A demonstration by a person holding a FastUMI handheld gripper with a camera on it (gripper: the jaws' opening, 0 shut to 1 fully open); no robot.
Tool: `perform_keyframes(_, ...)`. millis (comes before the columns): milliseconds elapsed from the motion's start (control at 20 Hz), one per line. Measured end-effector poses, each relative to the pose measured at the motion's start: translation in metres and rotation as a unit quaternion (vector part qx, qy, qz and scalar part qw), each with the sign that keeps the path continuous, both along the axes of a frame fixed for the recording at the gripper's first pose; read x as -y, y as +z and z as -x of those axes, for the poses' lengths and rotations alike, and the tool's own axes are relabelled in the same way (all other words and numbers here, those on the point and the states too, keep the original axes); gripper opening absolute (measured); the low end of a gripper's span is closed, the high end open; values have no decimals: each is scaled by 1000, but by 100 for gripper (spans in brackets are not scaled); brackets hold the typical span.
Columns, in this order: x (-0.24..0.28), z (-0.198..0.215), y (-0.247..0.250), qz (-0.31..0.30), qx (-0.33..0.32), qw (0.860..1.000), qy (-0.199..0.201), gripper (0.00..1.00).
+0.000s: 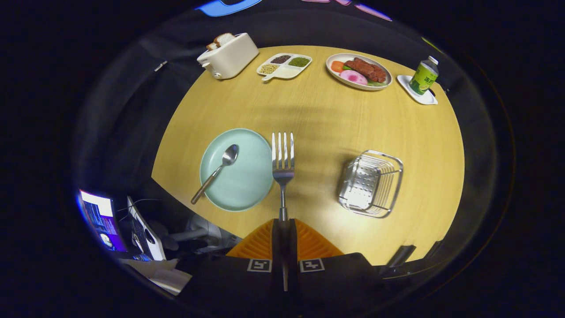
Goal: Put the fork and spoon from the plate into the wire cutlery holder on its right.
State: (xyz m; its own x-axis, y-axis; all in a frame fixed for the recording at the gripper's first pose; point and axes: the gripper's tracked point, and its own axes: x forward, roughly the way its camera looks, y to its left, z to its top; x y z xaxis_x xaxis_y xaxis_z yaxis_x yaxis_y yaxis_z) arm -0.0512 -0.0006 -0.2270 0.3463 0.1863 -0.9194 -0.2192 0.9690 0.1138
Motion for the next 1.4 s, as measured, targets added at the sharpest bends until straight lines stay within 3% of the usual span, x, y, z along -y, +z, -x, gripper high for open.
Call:
perform_keyframes(150, 38, 7, 10, 14, -28, 999, -10, 8)
perform_keyframes(500, 97, 11, -6, 68, -114, 991, 12, 8)
perform_keyframes(850, 110, 2, -23, 93, -207, 974, 24, 8)
perform_keyframes(1150, 113, -14, -26, 92, -231, 968, 4, 15)
perform_keyframes(1200, 112, -18, -24, 88, -226, 970, 2, 20)
perform_keyframes(1350, 112, -26, -14, 70, -200, 977, 7, 90)
perform_keyframes(1400, 113, -29, -7, 66, -188, 980, 2, 100)
